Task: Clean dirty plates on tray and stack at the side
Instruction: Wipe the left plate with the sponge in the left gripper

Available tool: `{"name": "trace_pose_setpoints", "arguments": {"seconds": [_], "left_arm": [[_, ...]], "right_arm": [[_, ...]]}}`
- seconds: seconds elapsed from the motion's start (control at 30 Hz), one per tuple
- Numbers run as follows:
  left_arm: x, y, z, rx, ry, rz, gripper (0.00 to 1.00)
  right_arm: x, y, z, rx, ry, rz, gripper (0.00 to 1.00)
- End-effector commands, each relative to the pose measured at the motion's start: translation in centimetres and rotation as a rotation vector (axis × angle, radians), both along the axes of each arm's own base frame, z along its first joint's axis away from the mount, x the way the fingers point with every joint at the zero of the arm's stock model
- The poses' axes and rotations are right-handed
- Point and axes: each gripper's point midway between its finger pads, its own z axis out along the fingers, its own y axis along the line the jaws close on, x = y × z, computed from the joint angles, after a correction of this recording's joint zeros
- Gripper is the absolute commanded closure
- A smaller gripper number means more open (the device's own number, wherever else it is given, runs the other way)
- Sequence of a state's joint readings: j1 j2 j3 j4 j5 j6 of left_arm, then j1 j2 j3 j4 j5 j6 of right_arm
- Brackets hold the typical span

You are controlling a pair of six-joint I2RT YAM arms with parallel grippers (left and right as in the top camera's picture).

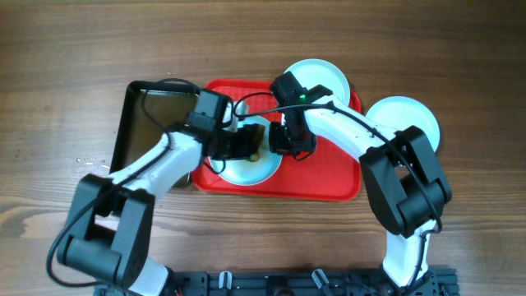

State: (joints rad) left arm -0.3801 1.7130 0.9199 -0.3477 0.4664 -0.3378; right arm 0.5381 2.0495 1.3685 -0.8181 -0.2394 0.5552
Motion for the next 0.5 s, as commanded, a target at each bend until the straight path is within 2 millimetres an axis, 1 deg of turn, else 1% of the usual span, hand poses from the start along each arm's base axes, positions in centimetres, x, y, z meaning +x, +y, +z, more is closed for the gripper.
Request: {"name": "trace_pose_setpoints", "arguments": {"seconds": [0.0,0.07,0.1,0.17,0.3,0.43,0.47], "left_arm": [[-0.4,-2.5,-0.7,-0.046,0.053,0.024,0.96],[-0.7,-3.5,-1.2,-0.052,0.052,0.005,0.96],[-0.8,-3.6,-1.5,-0.049,0.056,0.002,0.96],[-1.0,-3.6,-2.3,-0.039,0.077,0.002,0.96],[-0.9,-3.2,-2.9,-0.014,0.08,0.012,0.96],[-0.5,-1.5,-3.4,0.015,0.101,0.059,0.96],[-0.3,-0.4,-3.7,0.043,0.112,0.088,0.96]], "right_arm": [[-1.5,-1.9,-3.0,-0.103,0.058,0.007,0.96],[-1.5,-1.9,-3.0,-0.103,0.058,0.007,0.96],[-1.5,-1.9,-3.0,-0.103,0.058,0.007,0.96],[-1.5,-1.9,-3.0,-0.103,0.058,0.007,0.96],[-1.5,-2.0,-3.0,-0.103,0.059,0.007,0.96],[-1.5,-2.0,-3.0,-0.103,0.059,0.007,0.96],[-1.5,-2.0,-3.0,-0.103,0.059,0.007,0.96]]}}
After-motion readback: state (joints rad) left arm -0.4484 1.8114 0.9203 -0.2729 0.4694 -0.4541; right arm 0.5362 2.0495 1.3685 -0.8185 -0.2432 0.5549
